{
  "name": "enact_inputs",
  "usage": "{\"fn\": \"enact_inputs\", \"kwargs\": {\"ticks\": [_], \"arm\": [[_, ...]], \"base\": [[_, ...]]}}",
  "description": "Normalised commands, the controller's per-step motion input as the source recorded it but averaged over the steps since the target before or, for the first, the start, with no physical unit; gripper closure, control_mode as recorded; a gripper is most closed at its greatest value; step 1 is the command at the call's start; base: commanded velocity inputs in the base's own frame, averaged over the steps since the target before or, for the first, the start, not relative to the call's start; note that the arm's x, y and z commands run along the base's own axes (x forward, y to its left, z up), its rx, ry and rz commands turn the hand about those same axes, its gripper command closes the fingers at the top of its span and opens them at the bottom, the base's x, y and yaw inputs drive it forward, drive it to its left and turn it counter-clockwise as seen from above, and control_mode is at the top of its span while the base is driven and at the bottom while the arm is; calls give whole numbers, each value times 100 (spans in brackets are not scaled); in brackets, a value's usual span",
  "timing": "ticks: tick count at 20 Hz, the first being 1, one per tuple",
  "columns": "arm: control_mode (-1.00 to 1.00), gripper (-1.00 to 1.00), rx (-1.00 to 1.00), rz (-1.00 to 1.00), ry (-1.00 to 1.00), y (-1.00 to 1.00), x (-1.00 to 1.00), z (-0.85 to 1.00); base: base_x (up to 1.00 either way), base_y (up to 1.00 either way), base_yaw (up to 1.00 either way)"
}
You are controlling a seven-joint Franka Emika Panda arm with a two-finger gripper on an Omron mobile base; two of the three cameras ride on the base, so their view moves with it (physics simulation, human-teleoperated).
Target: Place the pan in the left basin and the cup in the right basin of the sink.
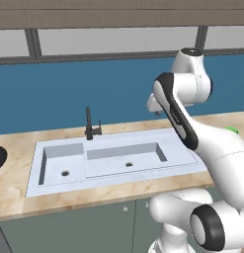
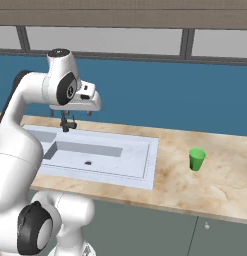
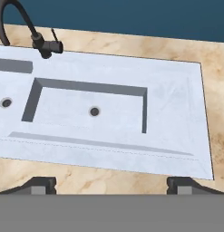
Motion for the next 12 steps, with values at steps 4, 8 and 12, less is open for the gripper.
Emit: {"fn": "enact_inputs", "kwargs": {"ticks": [4, 8, 12], "arm": [[-100, -100, 0, 0, 0, -14, 0, 0], [-100, -100, 0, 0, 0, -21, 0, 0], [-100, -100, 0, 0, 0, -23, 0, 0]], "base": [[0, 0, 0], [0, 0, 0], [0, 0, 0]]}}
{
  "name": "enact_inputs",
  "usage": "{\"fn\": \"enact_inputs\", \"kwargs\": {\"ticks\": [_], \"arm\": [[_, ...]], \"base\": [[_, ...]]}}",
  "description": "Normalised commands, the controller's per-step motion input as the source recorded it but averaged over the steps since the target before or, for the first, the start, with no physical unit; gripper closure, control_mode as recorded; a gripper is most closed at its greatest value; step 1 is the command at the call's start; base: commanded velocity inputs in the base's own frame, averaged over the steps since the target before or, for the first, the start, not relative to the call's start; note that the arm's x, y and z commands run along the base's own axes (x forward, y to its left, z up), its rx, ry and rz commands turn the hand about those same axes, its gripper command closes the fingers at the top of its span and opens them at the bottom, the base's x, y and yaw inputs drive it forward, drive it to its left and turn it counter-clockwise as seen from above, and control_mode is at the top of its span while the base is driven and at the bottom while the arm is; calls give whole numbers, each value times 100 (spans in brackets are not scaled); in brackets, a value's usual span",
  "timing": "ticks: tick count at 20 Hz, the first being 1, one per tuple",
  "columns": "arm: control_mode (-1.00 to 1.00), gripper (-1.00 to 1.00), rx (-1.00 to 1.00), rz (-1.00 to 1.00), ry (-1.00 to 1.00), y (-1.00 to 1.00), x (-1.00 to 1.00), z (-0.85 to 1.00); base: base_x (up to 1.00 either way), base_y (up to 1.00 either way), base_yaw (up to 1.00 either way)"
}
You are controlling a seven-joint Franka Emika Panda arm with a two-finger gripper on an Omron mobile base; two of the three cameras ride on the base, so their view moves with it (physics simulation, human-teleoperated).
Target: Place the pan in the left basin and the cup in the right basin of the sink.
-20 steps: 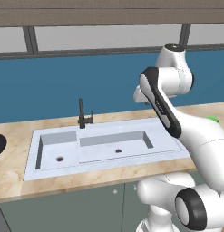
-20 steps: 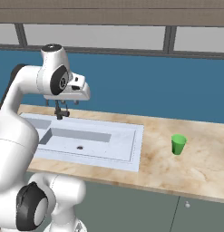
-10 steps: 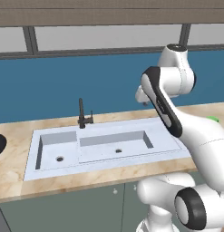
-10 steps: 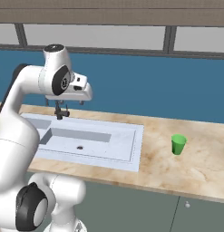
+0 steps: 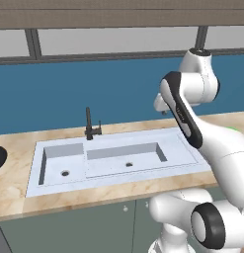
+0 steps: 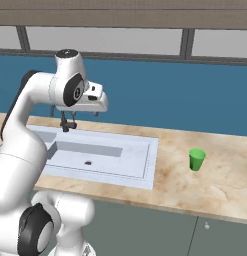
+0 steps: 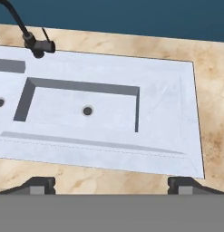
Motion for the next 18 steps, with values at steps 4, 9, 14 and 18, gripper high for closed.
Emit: {"fn": "enact_inputs", "kwargs": {"ticks": [4, 9, 14, 18], "arm": [[-100, -100, 0, 0, 0, -25, 0, 0], [-100, -100, 0, 0, 0, -25, 0, 0], [-100, -100, 0, 0, 0, -24, 0, 0], [-100, -100, 0, 0, 0, -27, 0, -1]], "base": [[0, 0, 0], [0, 0, 0], [0, 0, 0], [0, 0, 0]]}}
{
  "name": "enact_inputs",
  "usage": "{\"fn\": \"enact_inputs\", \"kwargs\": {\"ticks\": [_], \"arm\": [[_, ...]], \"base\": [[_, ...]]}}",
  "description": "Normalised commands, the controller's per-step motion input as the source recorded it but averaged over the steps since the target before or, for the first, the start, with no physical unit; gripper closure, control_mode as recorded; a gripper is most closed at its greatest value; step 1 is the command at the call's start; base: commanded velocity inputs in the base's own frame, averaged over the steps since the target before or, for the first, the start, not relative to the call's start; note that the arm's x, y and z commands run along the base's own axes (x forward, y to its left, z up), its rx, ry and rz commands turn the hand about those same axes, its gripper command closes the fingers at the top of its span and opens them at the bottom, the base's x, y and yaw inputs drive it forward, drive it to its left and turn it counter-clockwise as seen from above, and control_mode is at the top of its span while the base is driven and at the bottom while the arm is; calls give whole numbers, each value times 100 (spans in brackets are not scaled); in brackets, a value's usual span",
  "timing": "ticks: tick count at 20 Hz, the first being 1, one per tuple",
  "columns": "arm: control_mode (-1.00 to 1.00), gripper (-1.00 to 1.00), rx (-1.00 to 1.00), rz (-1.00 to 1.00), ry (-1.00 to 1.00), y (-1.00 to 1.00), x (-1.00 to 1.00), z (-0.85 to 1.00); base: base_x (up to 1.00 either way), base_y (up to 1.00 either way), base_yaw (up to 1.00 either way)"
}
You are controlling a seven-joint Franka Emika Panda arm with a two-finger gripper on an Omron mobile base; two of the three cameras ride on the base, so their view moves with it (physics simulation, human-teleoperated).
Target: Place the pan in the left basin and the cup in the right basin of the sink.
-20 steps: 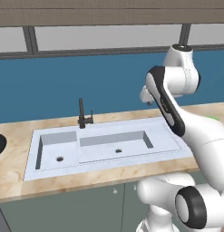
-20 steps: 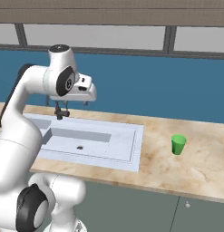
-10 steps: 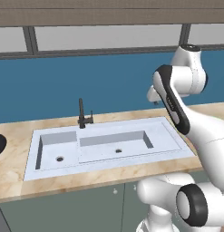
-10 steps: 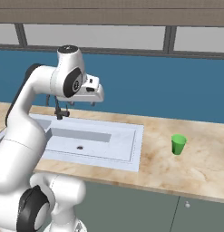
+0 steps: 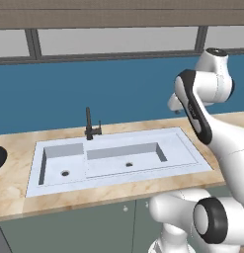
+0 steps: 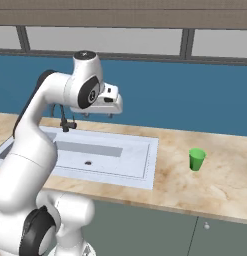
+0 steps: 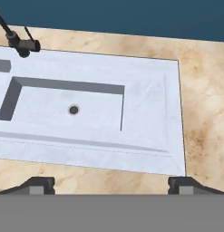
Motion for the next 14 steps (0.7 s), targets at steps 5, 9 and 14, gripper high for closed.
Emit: {"fn": "enact_inputs", "kwargs": {"ticks": [5, 9, 14], "arm": [[-100, -100, 0, 0, 0, -30, 0, -7], [-100, -100, -1, 0, 0, -31, 0, -16], [-100, -100, -2, 0, 0, -30, 0, -23]], "base": [[0, 0, 0], [0, 0, 0], [0, 0, 0]]}}
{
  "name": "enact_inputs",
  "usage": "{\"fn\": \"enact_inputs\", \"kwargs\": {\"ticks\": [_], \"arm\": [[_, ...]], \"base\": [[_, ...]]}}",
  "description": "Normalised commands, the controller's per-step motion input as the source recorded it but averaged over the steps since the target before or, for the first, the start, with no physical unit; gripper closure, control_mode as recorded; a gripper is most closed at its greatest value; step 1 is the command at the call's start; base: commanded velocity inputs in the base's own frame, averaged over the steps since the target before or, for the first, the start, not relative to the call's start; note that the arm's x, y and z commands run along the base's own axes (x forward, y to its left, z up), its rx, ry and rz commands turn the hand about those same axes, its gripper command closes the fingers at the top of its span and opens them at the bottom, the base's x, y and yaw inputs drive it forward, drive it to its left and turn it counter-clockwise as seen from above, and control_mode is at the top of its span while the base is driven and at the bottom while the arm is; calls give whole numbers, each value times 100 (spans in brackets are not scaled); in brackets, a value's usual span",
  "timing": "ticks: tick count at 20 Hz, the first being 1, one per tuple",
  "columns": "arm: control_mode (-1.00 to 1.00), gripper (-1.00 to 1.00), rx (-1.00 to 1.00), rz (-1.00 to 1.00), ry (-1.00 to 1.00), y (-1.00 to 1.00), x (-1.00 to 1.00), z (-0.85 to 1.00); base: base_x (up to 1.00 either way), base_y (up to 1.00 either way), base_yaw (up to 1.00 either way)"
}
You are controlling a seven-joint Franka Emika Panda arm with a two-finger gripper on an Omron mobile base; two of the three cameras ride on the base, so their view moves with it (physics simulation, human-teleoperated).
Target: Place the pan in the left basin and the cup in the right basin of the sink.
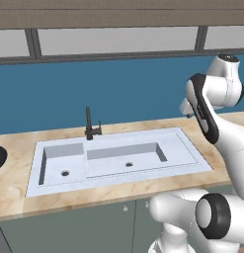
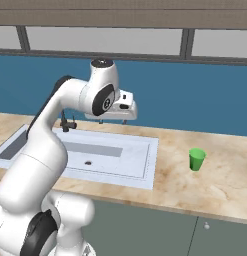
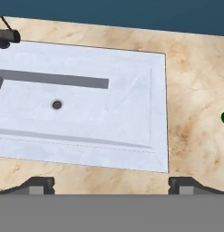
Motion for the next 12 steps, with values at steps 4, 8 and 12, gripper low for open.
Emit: {"fn": "enact_inputs", "kwargs": {"ticks": [4, 8, 12], "arm": [[-100, -100, -3, 0, 0, -28, 0, -23], [-100, -100, -2, 0, 0, -29, 0, -20], [-100, -100, -2, 0, 0, -30, 0, -19]], "base": [[0, 0, 0], [0, 0, 0], [0, 0, 0]]}}
